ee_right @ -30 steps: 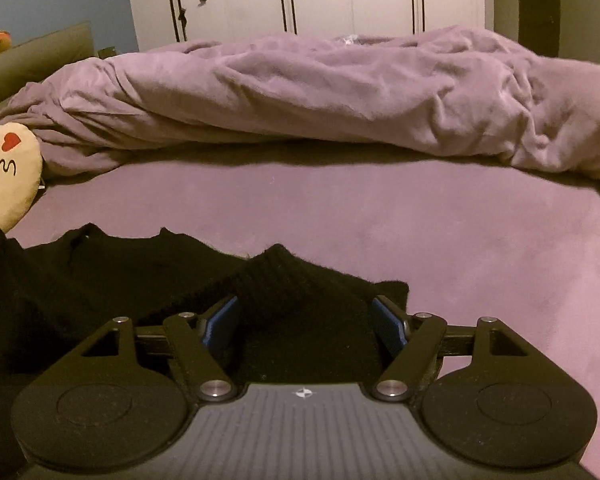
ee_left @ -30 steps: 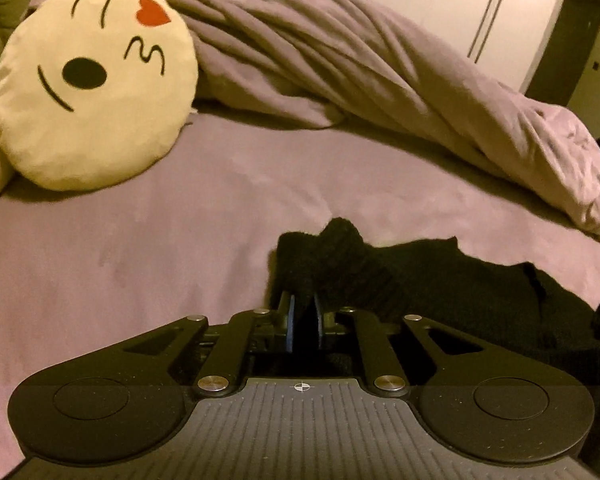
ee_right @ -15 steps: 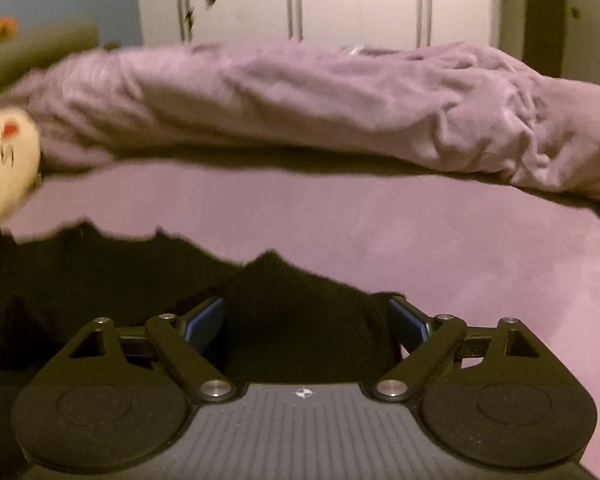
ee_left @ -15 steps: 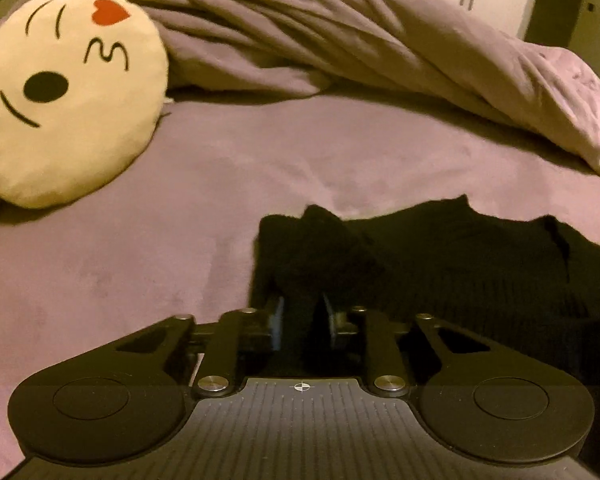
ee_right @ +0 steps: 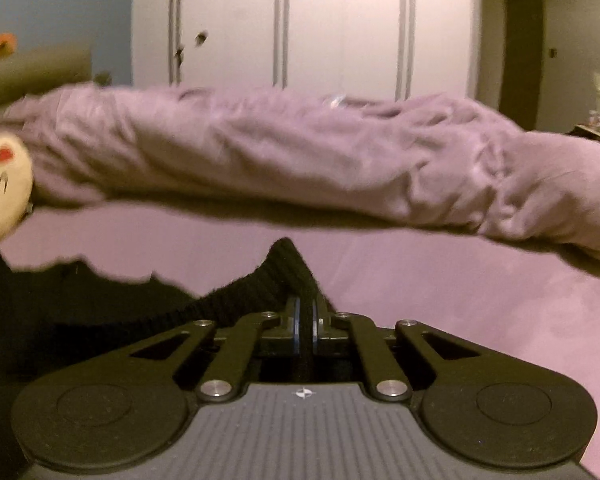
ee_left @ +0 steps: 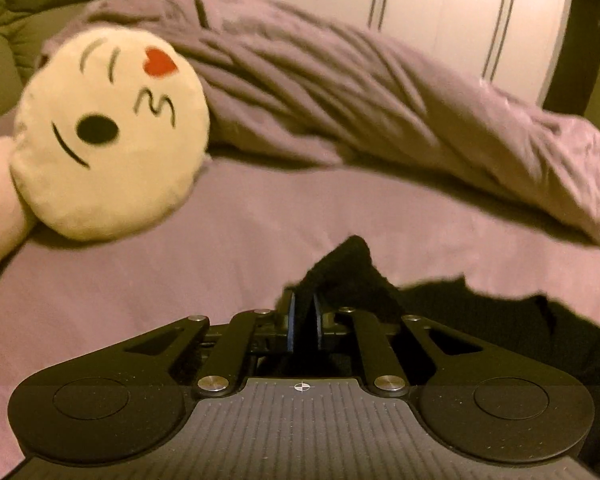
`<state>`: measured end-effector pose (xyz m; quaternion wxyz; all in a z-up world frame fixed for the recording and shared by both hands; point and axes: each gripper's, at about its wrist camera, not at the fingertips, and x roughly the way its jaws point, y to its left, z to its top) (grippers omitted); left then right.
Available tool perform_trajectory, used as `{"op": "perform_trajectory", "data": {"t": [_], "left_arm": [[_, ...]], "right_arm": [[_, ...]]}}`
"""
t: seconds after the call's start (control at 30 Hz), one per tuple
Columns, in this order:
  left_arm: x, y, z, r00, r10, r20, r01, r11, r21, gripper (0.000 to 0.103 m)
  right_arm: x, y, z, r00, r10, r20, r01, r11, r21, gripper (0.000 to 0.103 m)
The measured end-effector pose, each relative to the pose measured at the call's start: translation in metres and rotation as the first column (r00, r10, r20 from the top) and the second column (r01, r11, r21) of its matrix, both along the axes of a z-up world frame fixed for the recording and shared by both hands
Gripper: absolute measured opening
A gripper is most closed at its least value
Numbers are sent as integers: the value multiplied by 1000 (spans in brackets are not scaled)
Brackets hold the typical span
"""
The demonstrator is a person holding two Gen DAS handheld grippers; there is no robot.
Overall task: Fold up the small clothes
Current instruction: 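Lift the held hem with both tools and fold it over toward the collar, then open both tools to release the folded hem onto the sweater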
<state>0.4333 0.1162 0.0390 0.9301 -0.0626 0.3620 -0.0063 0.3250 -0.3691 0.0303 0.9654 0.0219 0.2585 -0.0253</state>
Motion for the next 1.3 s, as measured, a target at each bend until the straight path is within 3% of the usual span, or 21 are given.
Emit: {"op": "perform_trajectory", "data": {"t": [0.17, 0.37, 0.57, 0.7, 0.8, 0.87, 0.93, 1.03, 1.17, 1.2, 1.3], "left_arm": [[1, 12, 17, 996, 61, 63, -59, 998, -38, 11], [8, 28, 17, 988, 146, 56, -142, 987, -73, 11], [12, 17, 9, 991, 130, 44, -129, 991, -21, 12], [11, 11, 6, 988, 138, 63, -141, 988, 58, 10], [12, 15, 6, 988, 147, 49, -149, 988, 48, 10], [10, 16, 6, 988, 149, 44, -152, 987, 53, 15], [5, 18, 6, 989, 146, 35, -147, 988, 41, 30], [-7, 23, 4, 992, 126, 17, -126, 992, -3, 46], [-38, 30, -9, 995, 101, -27, -102, 993, -59, 51], [-48, 34, -14, 995, 94, -35, -96, 993, -74, 55], [-75, 43, -30, 993, 93, -69, -98, 992, -81, 59]], "right_arm": [[-1, -12, 12, 994, -93, 58, 91, 995, 28, 5], [0, -21, 1, 981, -185, 56, 181, 981, 69, 5], [6, -17, -15, 979, -201, 19, 200, 979, 47, 5], [7, -15, -22, 979, -204, 5, 204, 978, 35, 6], [5, -14, -23, 975, -220, 5, 220, 975, 10, 6], [2, -16, -22, 966, -257, 5, 257, 966, -9, 6], [-4, -22, -18, 962, -274, -9, 274, 961, 29, 7], [-23, -21, -13, 973, -231, 0, 230, 971, 70, 19], [-68, -8, -26, 985, -165, -51, 170, 978, 117, 27], [-80, -7, -32, 984, -165, -65, 173, 974, 146, 33], [-119, -8, -49, 976, -179, -121, 204, 949, 242, 37]]}}
